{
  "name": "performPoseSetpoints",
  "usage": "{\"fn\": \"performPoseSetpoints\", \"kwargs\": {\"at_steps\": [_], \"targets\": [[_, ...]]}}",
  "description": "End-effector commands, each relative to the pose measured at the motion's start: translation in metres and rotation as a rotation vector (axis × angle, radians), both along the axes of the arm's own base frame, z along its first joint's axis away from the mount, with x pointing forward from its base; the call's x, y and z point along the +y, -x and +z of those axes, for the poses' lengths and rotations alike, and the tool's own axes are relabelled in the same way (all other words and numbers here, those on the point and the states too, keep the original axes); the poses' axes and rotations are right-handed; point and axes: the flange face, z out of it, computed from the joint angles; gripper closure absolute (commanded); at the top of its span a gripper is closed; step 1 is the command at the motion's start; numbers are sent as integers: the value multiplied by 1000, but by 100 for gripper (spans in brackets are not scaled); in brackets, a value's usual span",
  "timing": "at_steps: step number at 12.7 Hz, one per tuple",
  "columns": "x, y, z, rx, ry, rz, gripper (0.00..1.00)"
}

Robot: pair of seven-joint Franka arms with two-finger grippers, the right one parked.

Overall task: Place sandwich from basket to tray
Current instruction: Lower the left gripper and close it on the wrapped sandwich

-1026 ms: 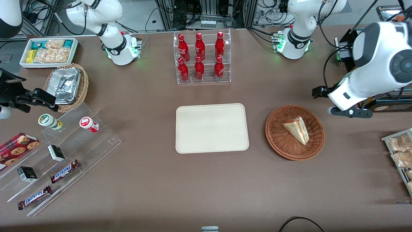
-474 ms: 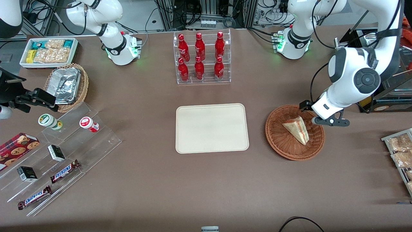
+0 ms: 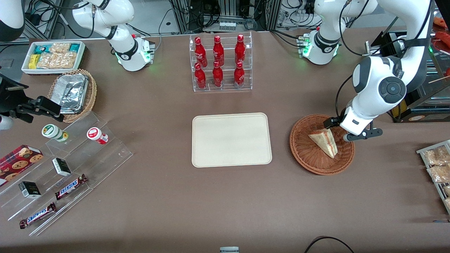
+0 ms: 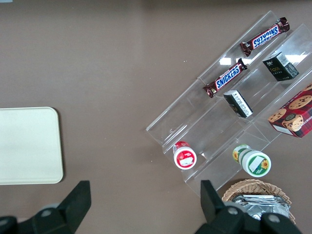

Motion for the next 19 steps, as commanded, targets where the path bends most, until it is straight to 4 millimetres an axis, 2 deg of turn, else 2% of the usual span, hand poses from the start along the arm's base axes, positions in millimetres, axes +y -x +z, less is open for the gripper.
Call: {"fn": "performPoseSetpoints", "kwargs": {"at_steps": [1, 7, 13, 16, 18, 19], "targets": [[-14, -1, -11, -29, -24, 166, 0], [-26, -7, -43, -69, -29, 487, 0], [-25, -8, -77, -41, -36, 505, 0], [-22, -8, -86, -39, -35, 506, 2], [-22, -8, -89, -35, -37, 505, 66], [-21, -8, -89, -33, -38, 502, 85]]}}
